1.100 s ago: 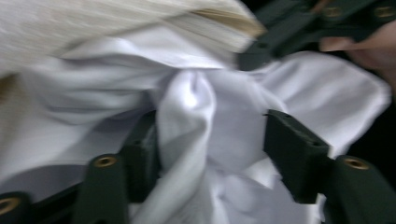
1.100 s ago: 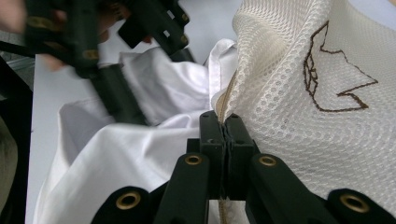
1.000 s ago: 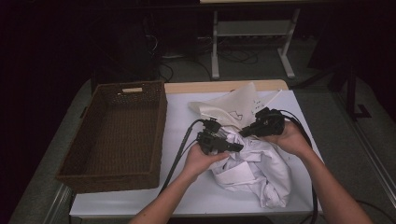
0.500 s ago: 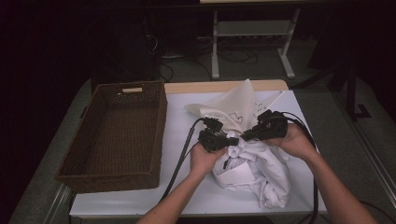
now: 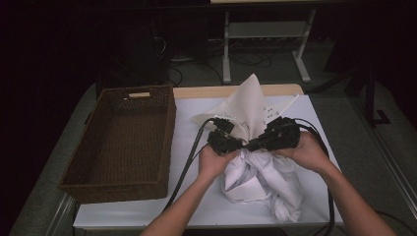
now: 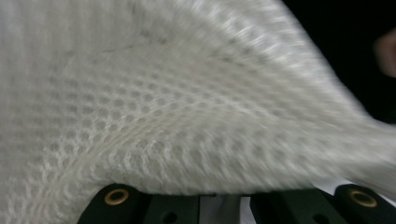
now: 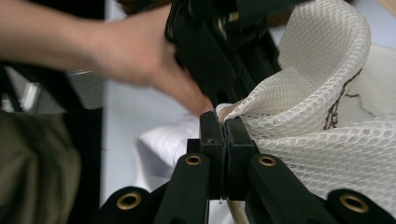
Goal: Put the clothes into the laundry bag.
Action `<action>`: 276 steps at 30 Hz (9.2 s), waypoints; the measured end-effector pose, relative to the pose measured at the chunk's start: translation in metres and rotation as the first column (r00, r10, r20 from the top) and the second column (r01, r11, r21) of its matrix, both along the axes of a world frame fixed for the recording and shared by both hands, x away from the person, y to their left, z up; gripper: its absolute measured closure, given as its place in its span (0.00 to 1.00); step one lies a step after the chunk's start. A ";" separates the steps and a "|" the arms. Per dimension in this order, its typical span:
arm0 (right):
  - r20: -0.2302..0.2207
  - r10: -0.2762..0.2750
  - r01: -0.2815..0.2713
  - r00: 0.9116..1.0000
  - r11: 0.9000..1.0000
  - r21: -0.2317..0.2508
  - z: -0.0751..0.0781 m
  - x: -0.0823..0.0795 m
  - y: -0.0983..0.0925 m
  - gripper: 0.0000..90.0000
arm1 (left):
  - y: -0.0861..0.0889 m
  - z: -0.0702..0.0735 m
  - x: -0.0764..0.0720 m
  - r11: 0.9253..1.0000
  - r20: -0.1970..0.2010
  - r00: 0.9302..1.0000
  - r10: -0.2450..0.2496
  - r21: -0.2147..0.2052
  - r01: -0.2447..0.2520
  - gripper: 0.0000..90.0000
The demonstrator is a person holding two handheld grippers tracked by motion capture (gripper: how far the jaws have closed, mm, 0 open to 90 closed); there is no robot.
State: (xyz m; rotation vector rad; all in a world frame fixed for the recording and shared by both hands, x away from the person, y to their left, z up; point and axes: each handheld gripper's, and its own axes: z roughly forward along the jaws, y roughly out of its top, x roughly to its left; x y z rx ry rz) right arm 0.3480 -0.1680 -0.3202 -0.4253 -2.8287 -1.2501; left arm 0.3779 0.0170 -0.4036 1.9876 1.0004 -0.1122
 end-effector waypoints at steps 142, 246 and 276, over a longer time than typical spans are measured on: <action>-0.040 0.007 -0.010 0.999 0.997 -0.072 -0.028 0.001 0.003 0.99 | 0.030 0.003 -0.032 0.998 -0.037 0.999 -0.014 -0.067 0.011 0.93; -0.048 0.009 -0.014 0.999 0.995 -0.099 -0.048 0.010 -0.005 0.99 | 0.029 -0.039 -0.046 0.996 -0.134 0.990 -0.033 -0.082 0.022 0.90; -0.071 0.006 -0.015 0.997 0.993 -0.115 -0.050 0.018 -0.002 0.99 | 0.094 -0.011 -0.084 0.990 -0.119 0.987 -0.107 -0.099 0.096 0.33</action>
